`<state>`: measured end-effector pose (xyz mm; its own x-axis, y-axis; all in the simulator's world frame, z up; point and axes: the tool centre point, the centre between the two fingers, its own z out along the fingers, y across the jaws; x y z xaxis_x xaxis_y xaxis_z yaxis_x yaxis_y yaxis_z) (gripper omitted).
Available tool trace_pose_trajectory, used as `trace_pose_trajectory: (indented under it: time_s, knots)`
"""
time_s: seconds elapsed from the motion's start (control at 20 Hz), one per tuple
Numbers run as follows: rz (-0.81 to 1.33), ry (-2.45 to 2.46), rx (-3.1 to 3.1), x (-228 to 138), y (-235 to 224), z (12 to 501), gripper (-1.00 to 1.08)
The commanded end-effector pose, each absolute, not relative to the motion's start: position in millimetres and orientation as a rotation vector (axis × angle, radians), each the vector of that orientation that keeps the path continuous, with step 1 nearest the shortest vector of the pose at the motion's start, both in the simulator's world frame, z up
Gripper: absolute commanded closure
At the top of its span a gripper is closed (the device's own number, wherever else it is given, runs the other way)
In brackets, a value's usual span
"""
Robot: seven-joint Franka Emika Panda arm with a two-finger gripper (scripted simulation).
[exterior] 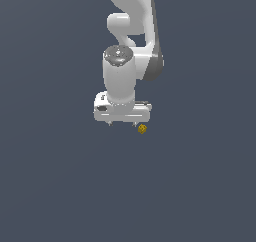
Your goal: Pick up the object and move it to a goal position.
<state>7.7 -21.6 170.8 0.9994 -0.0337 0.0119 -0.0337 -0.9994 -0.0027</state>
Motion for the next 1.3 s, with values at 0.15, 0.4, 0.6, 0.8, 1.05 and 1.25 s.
trace_pose_trajectory:
  time_s: [0.15, 0.4, 0.6, 0.8, 1.05, 1.25]
  knots:
    - [-0.02, 0.053, -3.139, 7.8, -21.4, 170.7, -0.92]
    - [-0.019, 0.09, -3.137, 6.5, -17.8, 167.3, -0.92]
    - [-0.017, 0.15, -3.134, 4.3, -11.7, 161.9, -0.92]
    - [-0.015, 0.235, -3.127, 0.9, -3.2, 154.2, -0.92]
    - [-0.011, 0.378, -3.111, -5.4, 10.8, 141.5, -0.92]
    - [-0.008, 0.515, -3.09, -12.0, 23.5, 129.7, -0.92]
